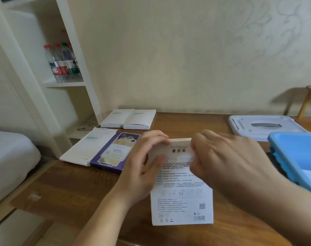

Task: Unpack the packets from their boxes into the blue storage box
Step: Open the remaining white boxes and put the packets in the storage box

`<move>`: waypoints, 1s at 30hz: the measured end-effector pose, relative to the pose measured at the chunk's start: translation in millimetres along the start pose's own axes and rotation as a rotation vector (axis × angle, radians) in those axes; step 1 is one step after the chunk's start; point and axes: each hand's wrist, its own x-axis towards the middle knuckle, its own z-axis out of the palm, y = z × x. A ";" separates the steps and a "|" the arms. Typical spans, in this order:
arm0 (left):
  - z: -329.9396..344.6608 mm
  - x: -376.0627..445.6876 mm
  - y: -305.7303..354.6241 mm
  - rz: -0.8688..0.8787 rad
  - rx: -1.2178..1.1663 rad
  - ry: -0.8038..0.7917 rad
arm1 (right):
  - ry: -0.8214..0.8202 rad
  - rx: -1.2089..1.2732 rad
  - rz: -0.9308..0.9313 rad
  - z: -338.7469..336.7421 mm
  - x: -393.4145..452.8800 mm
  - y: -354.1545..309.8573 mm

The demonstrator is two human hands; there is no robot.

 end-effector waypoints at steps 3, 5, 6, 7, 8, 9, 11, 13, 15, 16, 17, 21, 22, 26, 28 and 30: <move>0.9 -0.9 -2.0 -0.024 0.007 0.050 | 0.259 0.302 0.036 13.0 -1.7 16.6; 2.7 -1.6 -1.4 0.001 0.054 0.048 | 0.437 0.652 0.246 35.6 -11.3 20.8; 2.9 -1.9 -1.0 0.014 0.056 0.042 | 0.409 0.859 0.345 46.7 -15.9 20.7; 2.4 -1.9 -0.1 0.009 0.050 0.026 | 0.263 1.094 0.416 57.4 -19.6 19.5; 1.6 -1.6 1.5 -0.019 0.044 -0.003 | 0.071 1.306 0.438 68.8 -23.4 17.7; 0.5 -1.1 3.1 -0.051 0.051 -0.040 | -0.088 1.453 0.410 80.3 -25.9 16.3; -2.3 0.0 4.6 -0.091 0.119 -0.108 | -0.179 1.573 0.336 99.0 -26.4 15.5; -4.9 1.4 6.0 -0.098 0.203 -0.145 | -0.145 1.642 0.313 103.9 -24.0 12.5; -7.6 3.1 7.0 -0.100 0.272 -0.146 | -0.131 1.673 0.291 105.7 -22.0 10.6; -9.0 4.9 8.0 -0.095 0.298 -0.147 | -0.137 1.683 0.277 105.9 -21.2 10.0; -10.7 7.2 9.3 -0.086 0.311 -0.155 | -0.141 1.693 0.267 106.3 -20.6 9.6; -20.6 20.7 13.9 -0.042 0.346 -0.270 | -0.136 1.718 0.245 109.4 -20.2 11.2; -22.8 24.7 15.1 -0.048 0.343 -0.307 | -0.130 1.721 0.247 109.9 -19.9 11.3; -24.4 37.0 21.7 -0.039 0.381 -0.377 | -0.110 1.743 0.254 111.8 -19.8 11.8; -22.3 39.8 23.7 0.050 0.474 -0.377 | -0.102 1.742 0.264 112.5 -19.3 13.2; -19.0 40.4 24.1 0.169 0.592 -0.358 | -0.094 1.738 0.273 113.4 -19.3 14.7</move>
